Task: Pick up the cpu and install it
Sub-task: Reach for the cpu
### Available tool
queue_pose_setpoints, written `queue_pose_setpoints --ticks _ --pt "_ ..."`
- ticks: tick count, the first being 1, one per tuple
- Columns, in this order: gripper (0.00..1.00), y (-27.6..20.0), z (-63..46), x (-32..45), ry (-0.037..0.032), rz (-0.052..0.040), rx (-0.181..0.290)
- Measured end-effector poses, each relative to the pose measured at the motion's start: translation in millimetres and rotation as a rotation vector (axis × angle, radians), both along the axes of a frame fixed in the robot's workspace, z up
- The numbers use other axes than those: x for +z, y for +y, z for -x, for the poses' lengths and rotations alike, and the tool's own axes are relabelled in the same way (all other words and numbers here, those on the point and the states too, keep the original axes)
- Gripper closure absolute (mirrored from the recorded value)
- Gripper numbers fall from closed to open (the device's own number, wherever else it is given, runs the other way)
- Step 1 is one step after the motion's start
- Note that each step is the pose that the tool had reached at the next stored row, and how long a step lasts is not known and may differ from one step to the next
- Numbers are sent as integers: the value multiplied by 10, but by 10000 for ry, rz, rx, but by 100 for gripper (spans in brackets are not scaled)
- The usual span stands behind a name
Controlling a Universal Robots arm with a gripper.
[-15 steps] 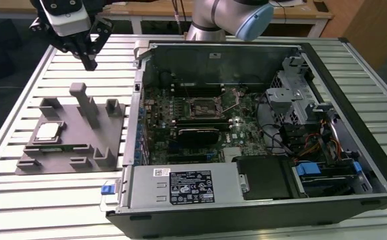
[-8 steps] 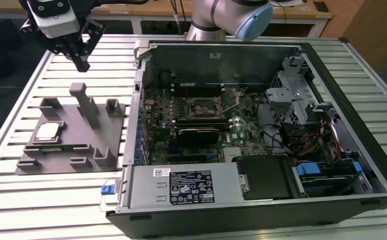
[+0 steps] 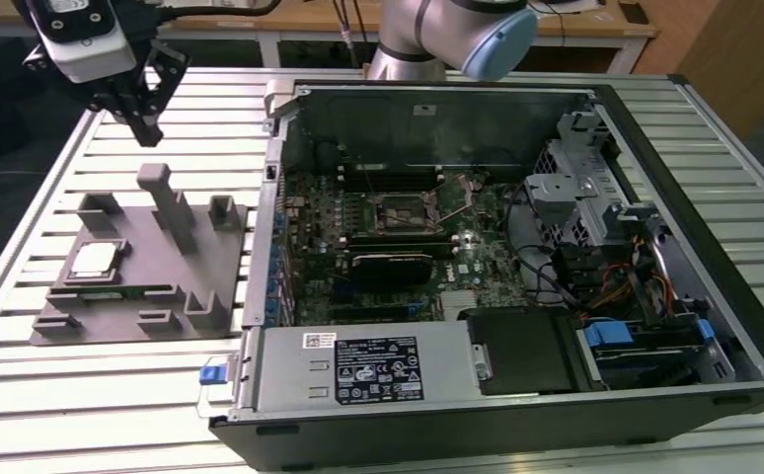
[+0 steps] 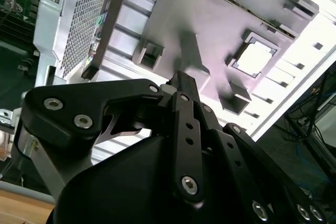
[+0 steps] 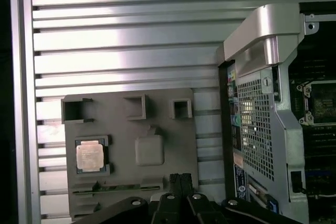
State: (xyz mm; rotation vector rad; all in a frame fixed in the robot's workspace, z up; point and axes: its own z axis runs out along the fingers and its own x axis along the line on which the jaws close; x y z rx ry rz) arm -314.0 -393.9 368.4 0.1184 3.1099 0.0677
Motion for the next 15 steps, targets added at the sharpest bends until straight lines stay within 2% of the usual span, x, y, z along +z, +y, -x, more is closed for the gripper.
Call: queue_pose_setpoints --ticks 15 --pt "89 5 380 -206 2 1 1"
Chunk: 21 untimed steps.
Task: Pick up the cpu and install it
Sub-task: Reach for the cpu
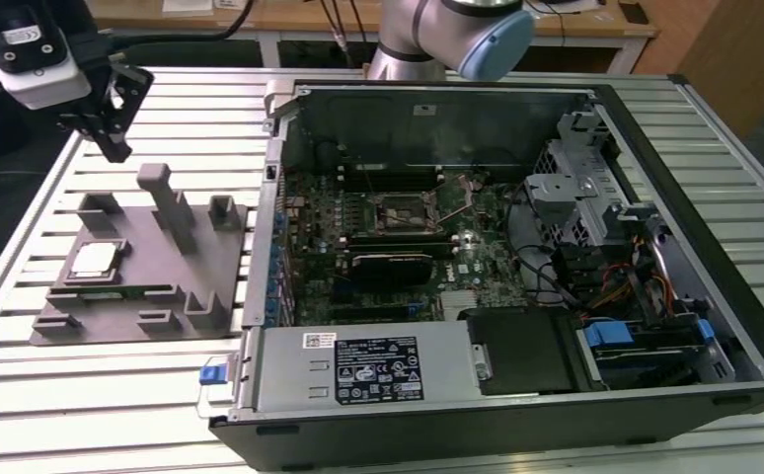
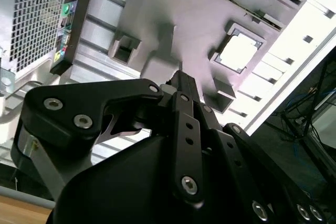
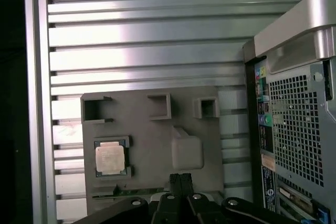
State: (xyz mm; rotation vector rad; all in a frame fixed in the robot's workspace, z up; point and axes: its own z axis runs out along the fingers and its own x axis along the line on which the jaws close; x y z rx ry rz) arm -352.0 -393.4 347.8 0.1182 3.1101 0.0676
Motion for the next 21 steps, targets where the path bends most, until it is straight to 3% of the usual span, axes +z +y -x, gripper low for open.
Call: queue_pose_setpoints --ticks 11,21 --pt "89 1 264 -143 -3 -2 -1" --pt "89 2 392 -232 -3 -2 -1"
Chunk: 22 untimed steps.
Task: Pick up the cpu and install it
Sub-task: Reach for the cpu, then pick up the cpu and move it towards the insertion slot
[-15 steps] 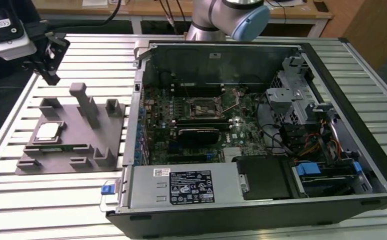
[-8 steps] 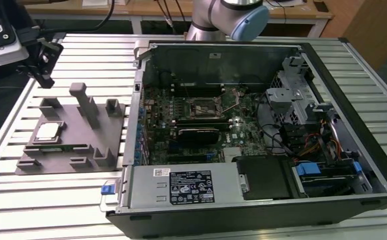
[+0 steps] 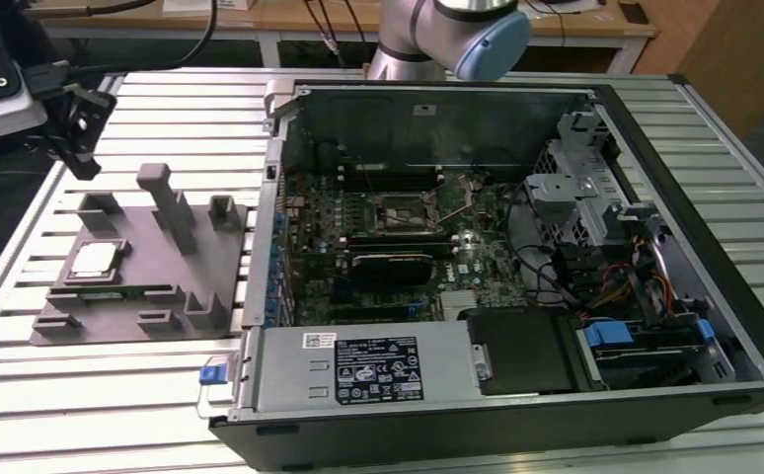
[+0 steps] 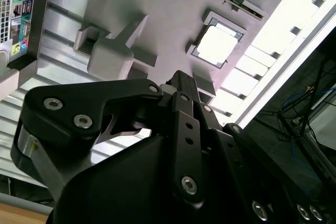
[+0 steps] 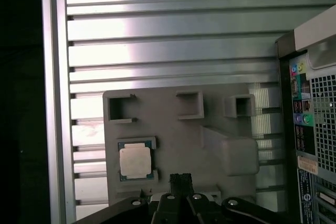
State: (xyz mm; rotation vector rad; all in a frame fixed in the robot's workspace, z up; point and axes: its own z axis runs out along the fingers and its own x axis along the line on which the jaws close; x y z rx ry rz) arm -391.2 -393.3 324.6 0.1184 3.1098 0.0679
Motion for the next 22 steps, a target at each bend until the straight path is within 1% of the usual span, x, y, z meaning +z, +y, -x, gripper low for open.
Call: queue_pose_setpoints --ticks 2,8,16,22 --pt "89 0 11 -8 0 0 1" --pt "89 0 68 -68 2 2 0" --pt "89 0 78 -73 0 1 0" --pt "89 -2 98 -102 1 1 1"
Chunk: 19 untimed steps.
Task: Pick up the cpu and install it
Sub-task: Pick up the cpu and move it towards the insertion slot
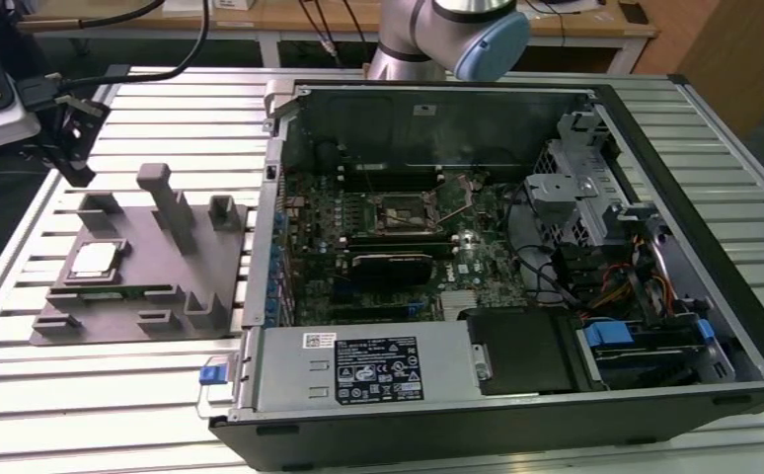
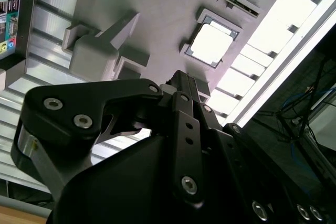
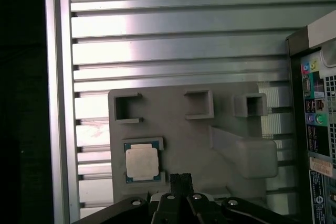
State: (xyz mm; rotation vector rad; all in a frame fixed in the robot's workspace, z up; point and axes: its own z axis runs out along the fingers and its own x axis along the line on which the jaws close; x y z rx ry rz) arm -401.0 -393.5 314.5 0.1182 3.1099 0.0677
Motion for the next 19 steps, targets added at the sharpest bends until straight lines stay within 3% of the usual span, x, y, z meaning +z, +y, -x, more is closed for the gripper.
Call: queue_pose_setpoints --ticks 19 --pt "89 -37 146 -229 4 2 -1"
